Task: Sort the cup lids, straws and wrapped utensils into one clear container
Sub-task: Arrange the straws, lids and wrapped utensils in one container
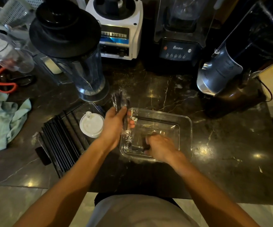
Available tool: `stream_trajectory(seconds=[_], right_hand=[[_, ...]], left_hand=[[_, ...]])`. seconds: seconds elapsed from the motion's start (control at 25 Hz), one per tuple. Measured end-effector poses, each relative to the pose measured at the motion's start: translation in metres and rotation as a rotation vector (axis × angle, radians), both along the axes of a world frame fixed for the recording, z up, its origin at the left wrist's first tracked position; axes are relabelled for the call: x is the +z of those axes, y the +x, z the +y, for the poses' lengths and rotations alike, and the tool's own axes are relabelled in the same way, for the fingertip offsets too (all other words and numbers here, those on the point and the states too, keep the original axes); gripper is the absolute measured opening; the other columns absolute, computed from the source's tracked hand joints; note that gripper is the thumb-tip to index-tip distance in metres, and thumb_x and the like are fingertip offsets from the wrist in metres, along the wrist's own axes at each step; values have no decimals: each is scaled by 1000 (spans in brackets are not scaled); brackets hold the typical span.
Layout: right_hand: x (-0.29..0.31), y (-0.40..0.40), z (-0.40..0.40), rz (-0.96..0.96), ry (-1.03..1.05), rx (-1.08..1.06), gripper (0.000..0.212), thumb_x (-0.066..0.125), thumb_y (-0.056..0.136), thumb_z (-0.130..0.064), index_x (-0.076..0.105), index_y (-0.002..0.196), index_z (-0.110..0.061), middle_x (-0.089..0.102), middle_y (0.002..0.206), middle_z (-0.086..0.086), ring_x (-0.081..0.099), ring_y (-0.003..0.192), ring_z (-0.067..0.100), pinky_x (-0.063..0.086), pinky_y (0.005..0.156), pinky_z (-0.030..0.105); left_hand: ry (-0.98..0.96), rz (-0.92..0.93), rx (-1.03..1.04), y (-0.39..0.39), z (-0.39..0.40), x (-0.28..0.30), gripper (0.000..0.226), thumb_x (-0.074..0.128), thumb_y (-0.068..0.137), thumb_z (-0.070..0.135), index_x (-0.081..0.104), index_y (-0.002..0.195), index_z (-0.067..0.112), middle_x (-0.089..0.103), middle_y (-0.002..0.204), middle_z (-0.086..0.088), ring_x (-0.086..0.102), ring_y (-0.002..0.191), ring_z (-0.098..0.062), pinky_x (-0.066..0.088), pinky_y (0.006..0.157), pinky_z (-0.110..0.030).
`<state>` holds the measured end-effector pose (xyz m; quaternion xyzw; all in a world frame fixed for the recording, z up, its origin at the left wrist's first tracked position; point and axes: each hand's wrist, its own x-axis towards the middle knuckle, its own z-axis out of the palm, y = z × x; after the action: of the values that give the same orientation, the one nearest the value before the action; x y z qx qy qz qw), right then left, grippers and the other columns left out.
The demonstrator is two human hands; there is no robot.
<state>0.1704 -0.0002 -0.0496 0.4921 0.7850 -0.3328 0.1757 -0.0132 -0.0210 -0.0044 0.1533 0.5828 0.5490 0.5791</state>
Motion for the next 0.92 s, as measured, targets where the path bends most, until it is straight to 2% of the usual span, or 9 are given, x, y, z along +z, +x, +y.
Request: stream_trajectory(seconds=[0.08, 0.2, 0.32, 0.44, 0.52, 0.68, 0.8, 0.84, 0.92], right_hand=[[-4, -6, 0, -81, 59, 174, 20, 70, 95, -20, 64, 114, -17, 65, 113, 1, 62, 104, 18, 44, 92, 28], [-3, -17, 11, -117, 205, 381, 36, 64, 94, -2, 61, 129, -12, 58, 128, 10, 66, 109, 27, 52, 92, 35], [-1, -23, 21, -117, 300, 501, 57, 66, 89, 5, 52, 141, -11, 48, 136, 15, 70, 97, 27, 60, 85, 38], [0, -27, 27, -90, 319, 550, 66, 67, 85, 9, 45, 143, -13, 44, 137, 13, 63, 79, 20, 55, 71, 32], [-2, -28, 29, -67, 308, 606, 66, 68, 85, 7, 44, 142, -16, 44, 141, 12, 65, 82, 21, 57, 73, 34], [-7, -19, 34, -99, 303, 637, 62, 72, 85, 1, 50, 142, -13, 46, 142, 12, 65, 97, 26, 58, 86, 37], [6, -12, 38, -163, 287, 659, 36, 61, 96, -9, 56, 131, -18, 59, 122, 6, 65, 99, 23, 54, 93, 39], [10, -10, 39, -168, 239, 617, 26, 60, 98, -12, 59, 123, -19, 62, 111, 2, 64, 96, 20, 54, 90, 37], [14, -8, 40, -51, 0, 319, 7, 63, 98, -18, 60, 104, -19, 63, 93, -1, 64, 80, 15, 51, 69, 29]], left_hand=[[-6, -31, 64, -16, -2, 3, 12, 46, 109, 14, 57, 107, 9, 66, 75, -1, 61, 56, -13, 56, 54, -27], [-13, -61, 132, -31, -10, 4, 11, 47, 108, 13, 57, 110, 8, 66, 78, -3, 60, 56, -14, 56, 53, -28], [-12, -73, 157, -38, -21, 3, 12, 48, 108, 14, 58, 110, 9, 67, 81, -4, 61, 58, -15, 56, 55, -29], [-7, -54, 161, -42, -29, 1, 13, 47, 108, 14, 58, 112, 8, 68, 81, -4, 63, 60, -15, 57, 57, -29], [1, -47, 162, -42, -32, 0, 14, 47, 109, 14, 58, 114, 8, 68, 80, -4, 63, 60, -15, 58, 57, -29], [7, -68, 159, -44, -36, 4, 14, 45, 109, 14, 58, 114, 10, 68, 83, -4, 63, 62, -14, 57, 60, -29], [4, -71, 154, -45, -36, 3, 16, 46, 109, 15, 56, 118, 7, 68, 84, -5, 64, 63, -15, 58, 60, -28], [-1, -71, 158, -45, -36, 1, 16, 47, 109, 15, 56, 119, 6, 68, 85, -5, 64, 62, -14, 59, 59, -28], [-12, -76, 157, -43, -34, -2, 15, 48, 108, 15, 58, 117, 7, 69, 85, -5, 65, 61, -14, 59, 59, -28]])
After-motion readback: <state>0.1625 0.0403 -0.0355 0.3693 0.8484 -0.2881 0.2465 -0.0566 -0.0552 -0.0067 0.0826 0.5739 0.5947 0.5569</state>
